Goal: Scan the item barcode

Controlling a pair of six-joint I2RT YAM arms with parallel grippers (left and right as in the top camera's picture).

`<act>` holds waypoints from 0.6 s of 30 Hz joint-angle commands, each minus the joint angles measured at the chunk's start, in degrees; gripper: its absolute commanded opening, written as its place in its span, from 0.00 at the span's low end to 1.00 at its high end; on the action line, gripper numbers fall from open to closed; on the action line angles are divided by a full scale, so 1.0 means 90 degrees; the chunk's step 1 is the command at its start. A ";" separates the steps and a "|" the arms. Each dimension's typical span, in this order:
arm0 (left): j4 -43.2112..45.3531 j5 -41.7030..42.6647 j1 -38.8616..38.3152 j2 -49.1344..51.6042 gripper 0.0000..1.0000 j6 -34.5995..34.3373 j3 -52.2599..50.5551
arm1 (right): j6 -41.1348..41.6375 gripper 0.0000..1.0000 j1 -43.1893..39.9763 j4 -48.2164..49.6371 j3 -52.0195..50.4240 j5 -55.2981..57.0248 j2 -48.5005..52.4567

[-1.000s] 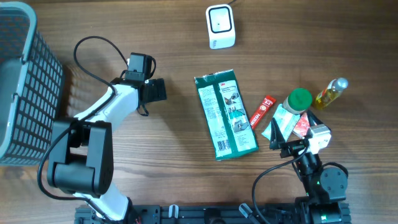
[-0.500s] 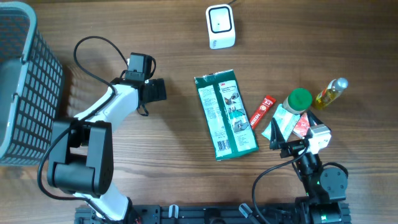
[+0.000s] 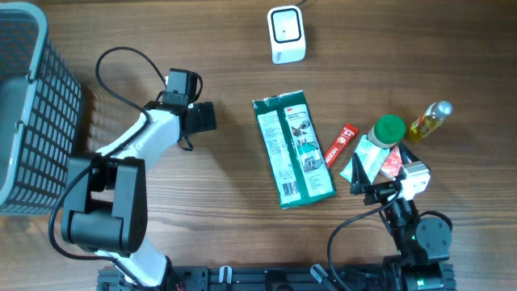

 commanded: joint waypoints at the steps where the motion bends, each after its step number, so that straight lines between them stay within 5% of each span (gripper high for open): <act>1: 0.0032 0.0032 0.0010 -0.0087 1.00 0.0124 -0.0017 | 0.0085 1.00 -0.0032 0.0027 -0.0005 -0.0126 -0.0022; 8: 0.0486 0.0529 -0.0012 -0.0721 1.00 0.0124 -0.0017 | 0.0087 1.00 -0.0032 0.0027 -0.0005 -0.0129 -0.0022; 18: 0.0607 0.0454 0.0019 -0.6064 1.00 0.0129 -0.0017 | 0.0087 1.00 -0.0032 0.0027 -0.0005 -0.0126 -0.0022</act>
